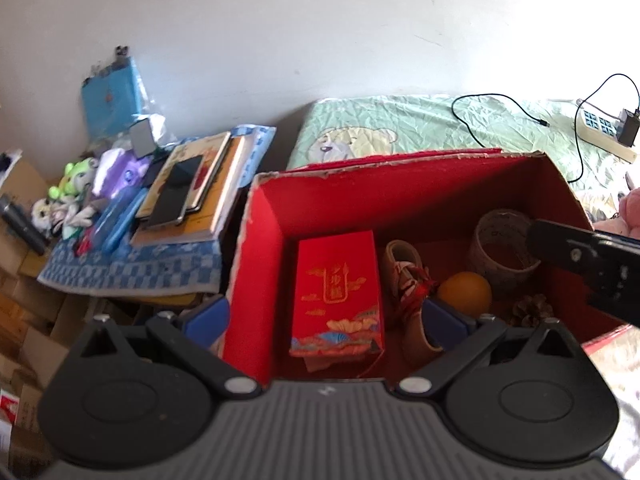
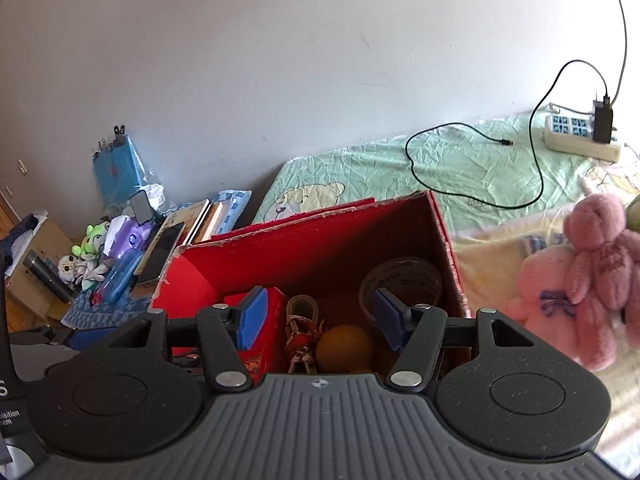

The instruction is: Organize objects

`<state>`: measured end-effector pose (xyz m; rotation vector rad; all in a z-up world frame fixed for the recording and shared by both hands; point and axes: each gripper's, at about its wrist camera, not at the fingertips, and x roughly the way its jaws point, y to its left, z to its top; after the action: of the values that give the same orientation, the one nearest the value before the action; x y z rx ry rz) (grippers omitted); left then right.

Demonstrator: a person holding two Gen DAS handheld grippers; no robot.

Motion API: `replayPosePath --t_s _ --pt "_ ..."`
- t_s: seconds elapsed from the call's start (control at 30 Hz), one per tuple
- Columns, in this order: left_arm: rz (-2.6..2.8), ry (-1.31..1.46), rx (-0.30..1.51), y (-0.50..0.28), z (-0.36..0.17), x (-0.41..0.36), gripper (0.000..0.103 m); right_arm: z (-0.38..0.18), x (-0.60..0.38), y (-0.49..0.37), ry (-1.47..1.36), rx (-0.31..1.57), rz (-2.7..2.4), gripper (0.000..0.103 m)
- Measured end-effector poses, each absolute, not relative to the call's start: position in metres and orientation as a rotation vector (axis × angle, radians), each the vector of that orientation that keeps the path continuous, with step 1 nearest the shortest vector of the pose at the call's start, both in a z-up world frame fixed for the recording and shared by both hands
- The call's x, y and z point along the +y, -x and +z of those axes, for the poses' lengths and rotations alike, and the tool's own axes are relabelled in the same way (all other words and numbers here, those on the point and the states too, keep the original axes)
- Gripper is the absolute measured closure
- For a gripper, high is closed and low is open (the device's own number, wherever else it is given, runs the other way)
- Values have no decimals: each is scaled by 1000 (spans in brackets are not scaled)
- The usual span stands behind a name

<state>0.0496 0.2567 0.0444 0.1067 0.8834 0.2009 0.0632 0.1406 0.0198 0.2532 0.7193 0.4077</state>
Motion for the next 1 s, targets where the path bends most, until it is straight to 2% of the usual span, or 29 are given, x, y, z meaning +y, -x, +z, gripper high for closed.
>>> replayPosePath --t_s 0.43,1.0 --pt "115 -107 948 -89 4 269 2 -4 160 -102 -195 744 372 44" --pt "69 -85 969 -113 -7 279 2 -19 170 -118 -138 760 321 44"
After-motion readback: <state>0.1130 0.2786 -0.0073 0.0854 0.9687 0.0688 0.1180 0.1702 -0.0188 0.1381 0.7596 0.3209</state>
